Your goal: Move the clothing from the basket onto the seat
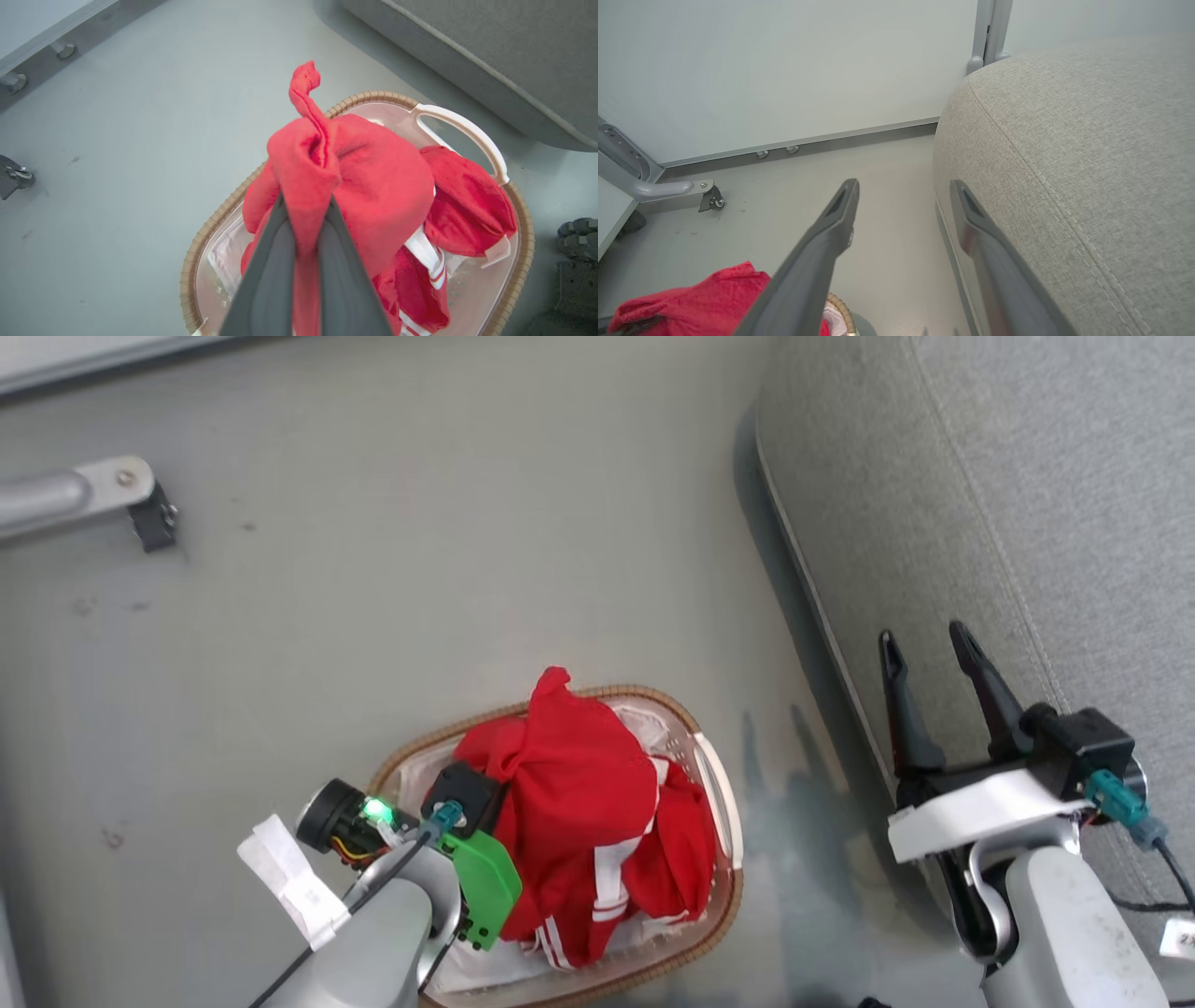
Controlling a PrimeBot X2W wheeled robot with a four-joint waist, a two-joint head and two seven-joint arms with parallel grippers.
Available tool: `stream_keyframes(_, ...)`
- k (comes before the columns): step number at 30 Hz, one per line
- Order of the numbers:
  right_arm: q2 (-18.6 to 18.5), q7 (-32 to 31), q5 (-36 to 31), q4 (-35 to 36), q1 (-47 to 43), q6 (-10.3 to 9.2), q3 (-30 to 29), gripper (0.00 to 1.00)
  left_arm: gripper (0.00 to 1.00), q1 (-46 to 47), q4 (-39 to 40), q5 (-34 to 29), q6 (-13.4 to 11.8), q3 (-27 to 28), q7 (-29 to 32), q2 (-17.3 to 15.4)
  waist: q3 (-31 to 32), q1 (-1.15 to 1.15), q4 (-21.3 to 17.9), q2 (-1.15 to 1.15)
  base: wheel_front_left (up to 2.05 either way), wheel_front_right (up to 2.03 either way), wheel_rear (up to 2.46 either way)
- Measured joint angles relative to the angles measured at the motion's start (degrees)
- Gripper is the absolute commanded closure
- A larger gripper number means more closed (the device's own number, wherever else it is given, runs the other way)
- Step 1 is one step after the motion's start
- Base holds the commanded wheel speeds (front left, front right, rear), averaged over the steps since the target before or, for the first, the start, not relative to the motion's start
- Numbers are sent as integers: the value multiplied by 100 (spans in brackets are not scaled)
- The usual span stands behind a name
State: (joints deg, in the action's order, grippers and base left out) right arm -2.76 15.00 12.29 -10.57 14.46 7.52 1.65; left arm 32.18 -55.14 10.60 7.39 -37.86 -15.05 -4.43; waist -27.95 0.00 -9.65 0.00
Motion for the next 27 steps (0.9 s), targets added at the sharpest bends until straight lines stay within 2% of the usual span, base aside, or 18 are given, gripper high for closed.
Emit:
stream_keyframes(11, 1, 0, -327, -96, -586, 0, -108, 0, 100, 44, 1007, 402, 0, -566, 35, -396, 1173, 0, 284, 0, 0, 0, 0)
stream_keyframes(20, 1, 0, -432, -110, -846, 0, 9, 0, 100, 801, 1939, 961, 1, -1249, 610, -1021, 2085, 0, 530, 0, 0, 0, 0)
stream_keyframes(27, 0, 0, -541, 7, -909, 0, 332, 0, 100, 1569, 2485, 1340, 2, -1406, 1007, -1454, 2600, -1, 637, 0, 0, 0, 0)
